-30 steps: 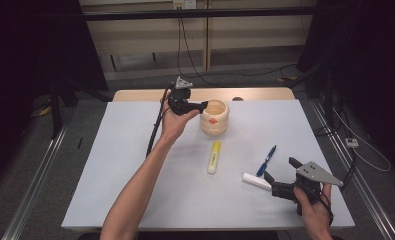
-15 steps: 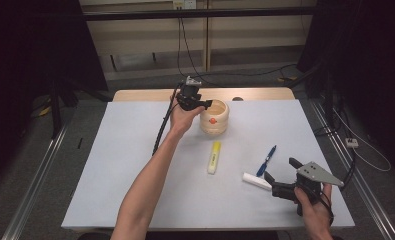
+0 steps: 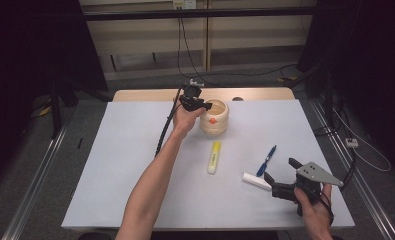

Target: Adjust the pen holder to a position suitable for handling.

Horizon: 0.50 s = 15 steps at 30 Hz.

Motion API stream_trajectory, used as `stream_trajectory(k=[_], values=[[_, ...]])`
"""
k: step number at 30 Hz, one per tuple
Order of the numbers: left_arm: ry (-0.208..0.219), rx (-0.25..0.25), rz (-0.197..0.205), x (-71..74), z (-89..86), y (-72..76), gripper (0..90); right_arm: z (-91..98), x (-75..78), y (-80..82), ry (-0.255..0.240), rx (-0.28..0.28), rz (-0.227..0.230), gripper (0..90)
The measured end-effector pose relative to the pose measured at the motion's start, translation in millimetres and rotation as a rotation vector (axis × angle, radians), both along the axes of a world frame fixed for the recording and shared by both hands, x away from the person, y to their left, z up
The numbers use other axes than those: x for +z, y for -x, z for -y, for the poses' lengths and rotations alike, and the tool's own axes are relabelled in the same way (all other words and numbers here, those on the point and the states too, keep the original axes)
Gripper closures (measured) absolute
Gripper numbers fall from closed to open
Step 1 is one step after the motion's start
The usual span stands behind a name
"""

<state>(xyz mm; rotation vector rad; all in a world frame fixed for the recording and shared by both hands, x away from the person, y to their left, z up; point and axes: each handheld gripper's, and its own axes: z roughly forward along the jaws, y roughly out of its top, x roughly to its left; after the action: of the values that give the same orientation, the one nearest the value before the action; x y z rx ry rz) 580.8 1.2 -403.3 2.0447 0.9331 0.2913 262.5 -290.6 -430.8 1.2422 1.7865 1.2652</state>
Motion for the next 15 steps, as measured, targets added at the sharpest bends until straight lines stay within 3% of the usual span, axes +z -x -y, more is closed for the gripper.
stream_trajectory(k=[1, 7, 10, 15], values=[[0.001, -0.004, 0.001, 0.3, 0.0, -0.3, 64.2, 0.0, 0.0, 0.0, 0.001, -0.001, 0.001, 2.4], [-0.009, -0.018, -0.003, 2.5, 1.5, 1.0, 70.6, -0.2, 0.1, 0.0, 0.004, 0.0, 0.002, 2.4], [0.008, -0.01, -0.011, 5.3, -1.6, 1.0, 73.0, -0.4, 0.0, 0.0, 0.005, -0.001, 0.001, 2.4], [0.0, 0.014, -0.015, 5.9, -3.5, 2.4, 73.3, -0.1, -0.2, -0.4, 0.005, -0.001, 0.001, 2.4]])
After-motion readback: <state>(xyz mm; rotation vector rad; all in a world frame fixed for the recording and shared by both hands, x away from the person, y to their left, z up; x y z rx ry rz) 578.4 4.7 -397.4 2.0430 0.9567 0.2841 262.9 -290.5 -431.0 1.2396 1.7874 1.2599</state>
